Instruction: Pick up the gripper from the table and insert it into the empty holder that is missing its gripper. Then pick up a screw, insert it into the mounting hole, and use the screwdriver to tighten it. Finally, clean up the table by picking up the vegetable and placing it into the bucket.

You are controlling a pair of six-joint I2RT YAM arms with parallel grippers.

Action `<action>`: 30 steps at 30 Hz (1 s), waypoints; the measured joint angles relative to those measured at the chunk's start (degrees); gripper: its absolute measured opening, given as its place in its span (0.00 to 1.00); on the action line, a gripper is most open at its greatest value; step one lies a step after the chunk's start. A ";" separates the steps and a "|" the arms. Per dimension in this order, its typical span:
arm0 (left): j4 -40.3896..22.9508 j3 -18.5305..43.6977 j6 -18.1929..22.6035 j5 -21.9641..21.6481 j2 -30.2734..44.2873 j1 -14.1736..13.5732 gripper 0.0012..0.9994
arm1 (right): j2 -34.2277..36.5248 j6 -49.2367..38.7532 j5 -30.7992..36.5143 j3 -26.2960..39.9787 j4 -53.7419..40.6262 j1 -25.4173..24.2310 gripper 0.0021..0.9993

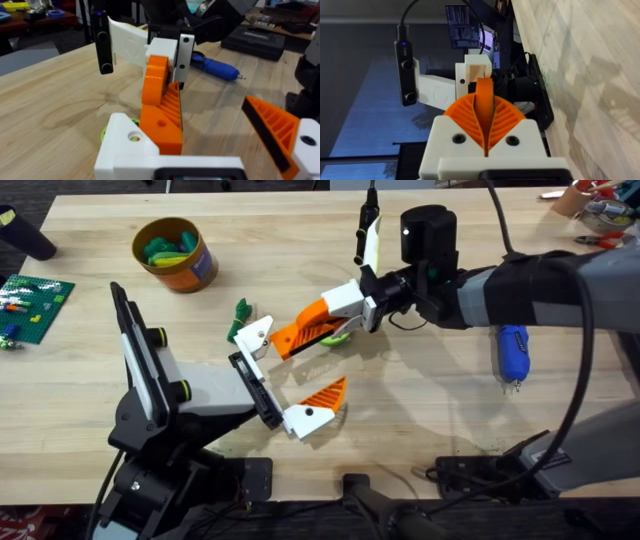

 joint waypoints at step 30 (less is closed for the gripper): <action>0.10 0.26 0.66 -1.31 0.15 0.05 0.99 | 0.33 6.52 0.29 -0.32 11.95 0.07 0.02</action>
